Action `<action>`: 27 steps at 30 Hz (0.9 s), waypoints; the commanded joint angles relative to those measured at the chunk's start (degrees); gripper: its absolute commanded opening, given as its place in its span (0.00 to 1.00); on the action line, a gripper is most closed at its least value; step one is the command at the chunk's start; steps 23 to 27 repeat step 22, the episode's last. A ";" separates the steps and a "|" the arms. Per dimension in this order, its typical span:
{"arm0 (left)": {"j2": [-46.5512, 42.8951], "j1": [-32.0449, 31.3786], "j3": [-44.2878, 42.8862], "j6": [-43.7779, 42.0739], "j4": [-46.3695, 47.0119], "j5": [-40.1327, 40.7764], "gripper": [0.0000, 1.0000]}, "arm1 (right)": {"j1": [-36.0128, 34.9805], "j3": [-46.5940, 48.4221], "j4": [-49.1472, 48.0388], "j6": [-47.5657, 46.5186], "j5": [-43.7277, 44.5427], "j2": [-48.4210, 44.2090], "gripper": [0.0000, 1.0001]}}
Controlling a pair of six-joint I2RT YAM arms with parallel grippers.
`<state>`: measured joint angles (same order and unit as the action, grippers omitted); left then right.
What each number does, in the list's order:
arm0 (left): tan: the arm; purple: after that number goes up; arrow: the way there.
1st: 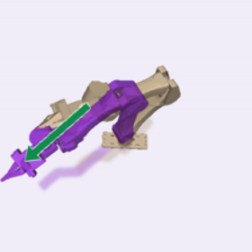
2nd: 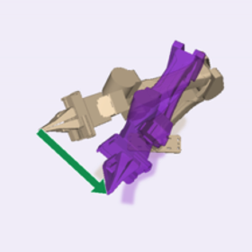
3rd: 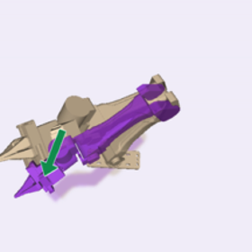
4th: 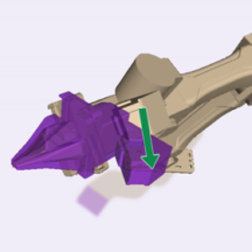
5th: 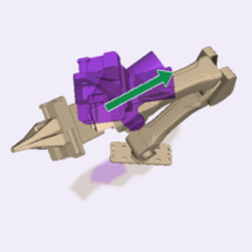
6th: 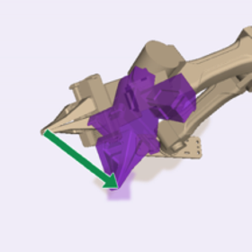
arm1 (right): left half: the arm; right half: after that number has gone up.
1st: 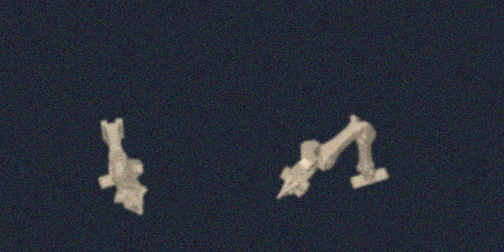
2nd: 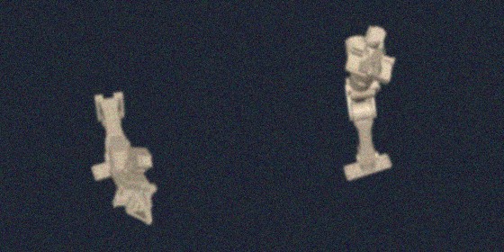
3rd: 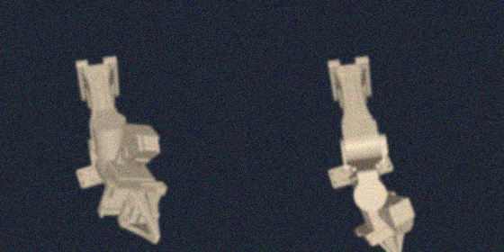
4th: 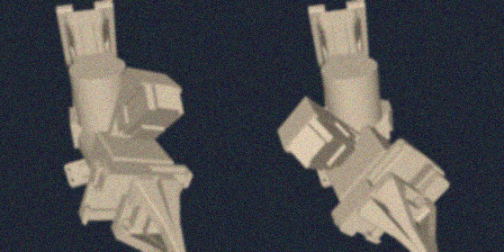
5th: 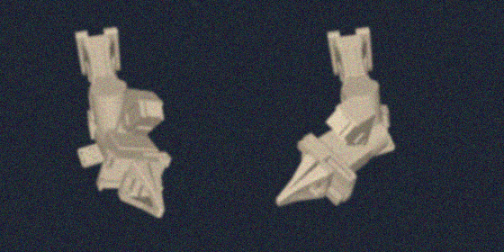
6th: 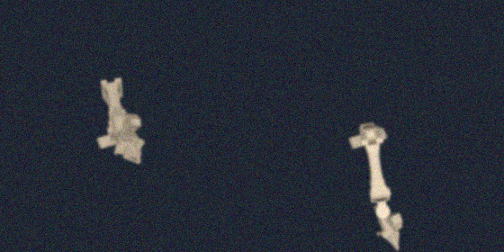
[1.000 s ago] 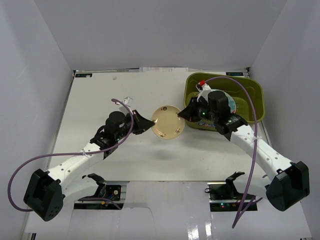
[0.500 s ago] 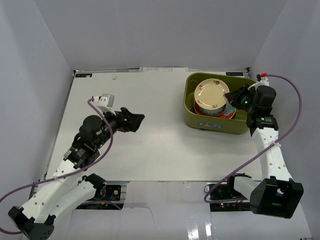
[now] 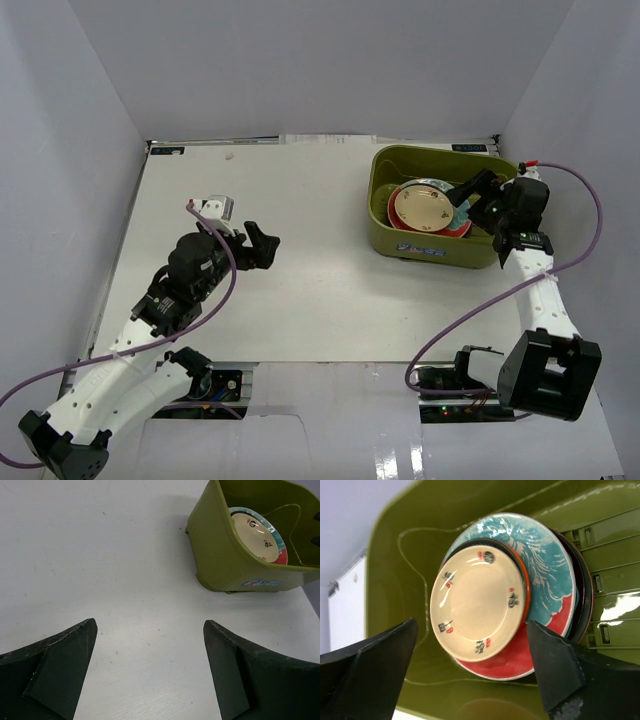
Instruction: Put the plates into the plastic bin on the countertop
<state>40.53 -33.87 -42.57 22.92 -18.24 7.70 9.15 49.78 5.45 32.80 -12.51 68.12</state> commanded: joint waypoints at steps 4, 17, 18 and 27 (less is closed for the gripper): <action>0.25 -0.06 -1.46 0.46 0.75 -1.02 0.98 | -0.01 7.34 2.89 -2.47 3.37 -9.92 0.96; -3.79 0.03 -20.62 2.92 1.80 -10.34 0.98 | -0.36 15.07 5.61 -0.97 -19.58 -32.23 0.90; -4.75 -0.06 -21.32 2.14 1.72 -10.25 0.98 | -0.36 16.22 6.66 -1.59 -18.61 -33.04 0.90; -8.71 -0.06 -19.49 2.22 1.72 -8.59 0.98 | -0.36 19.92 6.35 -1.95 -21.13 -32.70 0.90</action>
